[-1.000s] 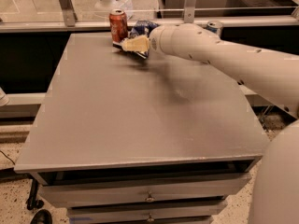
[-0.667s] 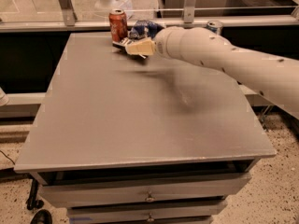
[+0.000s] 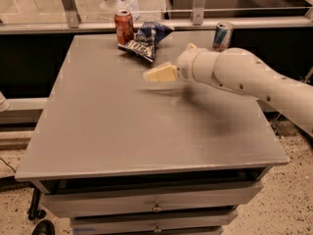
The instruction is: Move blue chip bag near coke can
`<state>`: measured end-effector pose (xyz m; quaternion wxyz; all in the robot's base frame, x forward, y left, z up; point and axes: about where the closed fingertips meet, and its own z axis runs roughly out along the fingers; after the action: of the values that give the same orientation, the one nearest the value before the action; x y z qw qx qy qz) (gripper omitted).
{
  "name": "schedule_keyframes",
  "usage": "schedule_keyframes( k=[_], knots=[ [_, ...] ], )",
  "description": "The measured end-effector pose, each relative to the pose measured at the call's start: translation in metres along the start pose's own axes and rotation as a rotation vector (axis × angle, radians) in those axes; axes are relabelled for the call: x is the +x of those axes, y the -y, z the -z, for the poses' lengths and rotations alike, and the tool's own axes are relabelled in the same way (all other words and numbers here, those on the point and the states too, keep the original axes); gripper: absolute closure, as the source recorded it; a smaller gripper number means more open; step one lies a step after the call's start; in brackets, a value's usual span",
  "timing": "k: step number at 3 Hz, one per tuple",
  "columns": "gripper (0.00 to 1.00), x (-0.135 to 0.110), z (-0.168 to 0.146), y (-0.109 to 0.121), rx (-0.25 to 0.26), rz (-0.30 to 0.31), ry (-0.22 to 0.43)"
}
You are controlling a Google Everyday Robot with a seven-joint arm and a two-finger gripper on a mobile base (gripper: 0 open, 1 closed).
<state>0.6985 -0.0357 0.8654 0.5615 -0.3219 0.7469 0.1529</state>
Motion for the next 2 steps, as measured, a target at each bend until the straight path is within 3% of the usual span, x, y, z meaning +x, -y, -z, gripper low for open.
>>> schedule_keyframes(
  k=[2],
  knots=[
    [0.00, -0.008, 0.081, -0.024, -0.093, 0.073, 0.115]
  ],
)
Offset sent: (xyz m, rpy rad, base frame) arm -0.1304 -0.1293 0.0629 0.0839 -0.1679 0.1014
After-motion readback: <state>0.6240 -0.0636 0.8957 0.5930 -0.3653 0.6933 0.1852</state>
